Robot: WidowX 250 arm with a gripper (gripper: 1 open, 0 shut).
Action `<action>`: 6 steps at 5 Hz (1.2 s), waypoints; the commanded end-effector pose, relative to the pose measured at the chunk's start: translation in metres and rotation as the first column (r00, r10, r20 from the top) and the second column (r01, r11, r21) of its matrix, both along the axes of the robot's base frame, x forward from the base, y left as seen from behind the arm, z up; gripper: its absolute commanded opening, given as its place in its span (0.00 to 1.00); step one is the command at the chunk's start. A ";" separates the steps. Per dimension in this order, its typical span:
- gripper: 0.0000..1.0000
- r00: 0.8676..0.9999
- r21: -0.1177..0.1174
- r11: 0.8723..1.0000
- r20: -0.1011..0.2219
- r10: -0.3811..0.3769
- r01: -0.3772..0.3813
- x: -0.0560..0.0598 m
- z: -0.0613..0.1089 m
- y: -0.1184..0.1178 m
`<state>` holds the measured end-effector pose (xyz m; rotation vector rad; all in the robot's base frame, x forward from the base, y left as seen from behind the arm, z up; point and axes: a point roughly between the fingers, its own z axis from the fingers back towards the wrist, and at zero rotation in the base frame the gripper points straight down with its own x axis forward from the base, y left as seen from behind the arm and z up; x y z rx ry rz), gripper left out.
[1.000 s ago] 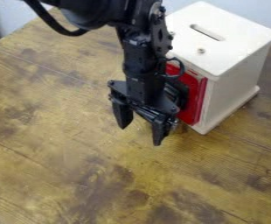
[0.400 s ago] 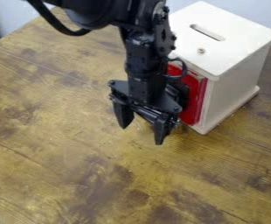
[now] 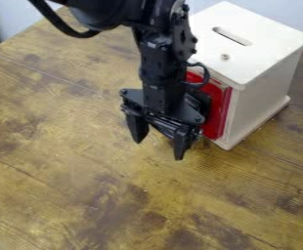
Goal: Close the drawer
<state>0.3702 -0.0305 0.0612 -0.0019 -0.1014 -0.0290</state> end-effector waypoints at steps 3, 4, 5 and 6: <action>1.00 0.993 -0.007 0.998 0.093 0.068 -0.068 0.006 0.034 -0.013; 1.00 0.994 -0.013 0.998 0.090 0.069 -0.068 0.006 0.024 -0.014; 1.00 0.996 -0.012 0.998 0.063 0.069 -0.069 0.003 0.013 -0.016; 1.00 0.999 -0.009 1.000 0.043 -0.007 0.007 0.003 0.011 -0.018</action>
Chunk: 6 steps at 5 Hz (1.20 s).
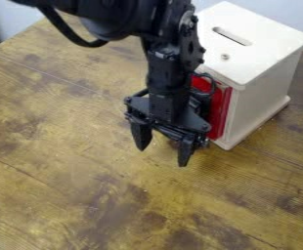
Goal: Close the drawer
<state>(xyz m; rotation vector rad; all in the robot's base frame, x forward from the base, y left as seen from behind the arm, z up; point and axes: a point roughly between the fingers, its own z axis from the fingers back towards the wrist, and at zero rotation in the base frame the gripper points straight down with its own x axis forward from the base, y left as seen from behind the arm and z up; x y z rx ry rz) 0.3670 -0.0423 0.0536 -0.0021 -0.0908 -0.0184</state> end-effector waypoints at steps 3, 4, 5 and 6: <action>1.00 0.994 0.000 0.997 0.067 -0.083 0.083 0.011 0.015 0.010; 1.00 0.992 0.001 0.994 0.058 -0.114 0.114 0.010 0.005 0.004; 1.00 0.988 0.003 0.990 0.066 -0.142 0.143 0.008 0.007 -0.002; 1.00 0.983 0.003 0.985 0.073 -0.171 0.171 0.008 0.011 -0.008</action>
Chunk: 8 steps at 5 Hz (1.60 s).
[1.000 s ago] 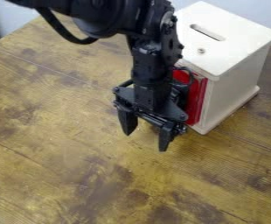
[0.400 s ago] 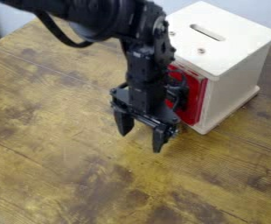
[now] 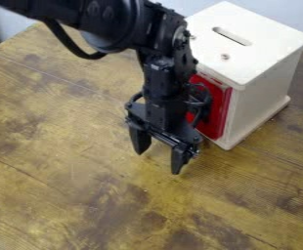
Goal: Close the drawer
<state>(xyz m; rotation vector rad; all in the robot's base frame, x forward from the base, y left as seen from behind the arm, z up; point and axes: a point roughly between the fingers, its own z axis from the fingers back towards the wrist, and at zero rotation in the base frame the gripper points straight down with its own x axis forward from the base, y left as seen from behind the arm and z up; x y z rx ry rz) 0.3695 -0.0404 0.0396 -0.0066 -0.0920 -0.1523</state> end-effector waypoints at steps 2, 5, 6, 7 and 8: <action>1.00 0.994 -0.008 0.999 0.106 0.033 -0.032 0.010 0.043 -0.017; 1.00 0.979 -0.012 0.988 0.132 -0.152 0.155 0.013 0.045 -0.016; 0.00 0.969 -0.003 0.977 0.125 -0.211 0.213 0.013 0.045 -0.018; 0.00 0.955 0.008 0.963 0.130 -0.267 0.268 0.015 0.046 -0.020; 0.00 0.973 0.010 0.981 0.126 -0.195 0.196 0.015 0.046 -0.019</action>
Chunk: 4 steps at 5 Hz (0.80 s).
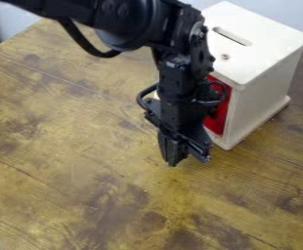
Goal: Close the drawer
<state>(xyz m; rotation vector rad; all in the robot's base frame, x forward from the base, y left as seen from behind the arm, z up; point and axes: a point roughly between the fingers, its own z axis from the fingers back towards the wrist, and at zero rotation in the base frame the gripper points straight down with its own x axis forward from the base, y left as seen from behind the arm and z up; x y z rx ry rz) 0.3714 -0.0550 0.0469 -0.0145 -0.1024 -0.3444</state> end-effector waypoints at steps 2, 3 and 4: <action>0.00 0.983 -0.025 0.989 0.109 0.149 -0.147 0.009 0.043 -0.003; 0.00 0.984 -0.032 0.990 0.107 0.142 -0.140 0.004 0.053 -0.002; 0.00 0.988 -0.032 0.990 0.071 0.136 -0.134 0.003 0.071 -0.003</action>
